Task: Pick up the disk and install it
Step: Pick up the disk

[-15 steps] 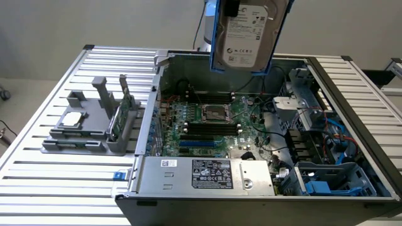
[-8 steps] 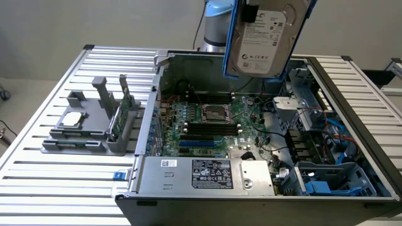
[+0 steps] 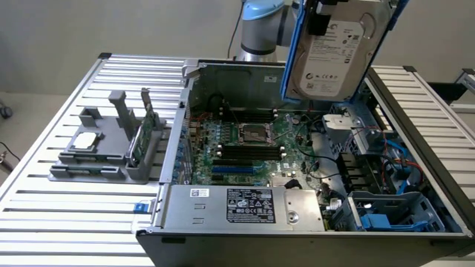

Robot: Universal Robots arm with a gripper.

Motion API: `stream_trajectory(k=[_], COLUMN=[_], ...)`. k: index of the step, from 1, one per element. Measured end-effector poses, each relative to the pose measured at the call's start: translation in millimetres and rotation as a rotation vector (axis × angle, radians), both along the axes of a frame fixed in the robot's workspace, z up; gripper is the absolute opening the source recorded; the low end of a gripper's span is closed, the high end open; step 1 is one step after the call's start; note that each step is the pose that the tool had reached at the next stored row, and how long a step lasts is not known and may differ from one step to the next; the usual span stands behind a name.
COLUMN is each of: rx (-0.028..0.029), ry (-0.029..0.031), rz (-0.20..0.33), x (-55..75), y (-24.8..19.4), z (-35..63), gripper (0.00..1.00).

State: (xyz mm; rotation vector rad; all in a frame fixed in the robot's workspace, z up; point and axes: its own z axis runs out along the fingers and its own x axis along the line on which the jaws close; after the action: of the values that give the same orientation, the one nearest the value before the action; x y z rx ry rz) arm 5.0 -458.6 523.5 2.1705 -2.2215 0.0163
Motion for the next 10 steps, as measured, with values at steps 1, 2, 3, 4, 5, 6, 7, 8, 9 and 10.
stream_trajectory(k=[1,2,3,4,5,6,7,8,9,10], rx=[0.0,0.0,0.0,0.0,0.0,0.0,0.0,0.0001,0.0,0.0], ry=[0.0,0.0,0.0,0.0,0.0,0.0,0.0,0.0,0.0,0.0], rz=[0.0,0.0,0.0,0.0,0.0,0.0,0.0,0.0,0.0,0.0], x=[3.1,6.1,9.1,12.2,15.3,18.3,21.3,24.3,27.3,30.3], y=[-2.8,-5.4,-8.1,-10.9,-13.6,-16.3,-19.1,-21.7,-24.4,-27.1], z=[0.0,0.0,0.0,0.0,0.0,0.0,0.0,0.0,0.0,0.0], gripper=[0.33,0.33,0.33,0.33,0.33,0.33,0.33,0.33,0.33,0.33])
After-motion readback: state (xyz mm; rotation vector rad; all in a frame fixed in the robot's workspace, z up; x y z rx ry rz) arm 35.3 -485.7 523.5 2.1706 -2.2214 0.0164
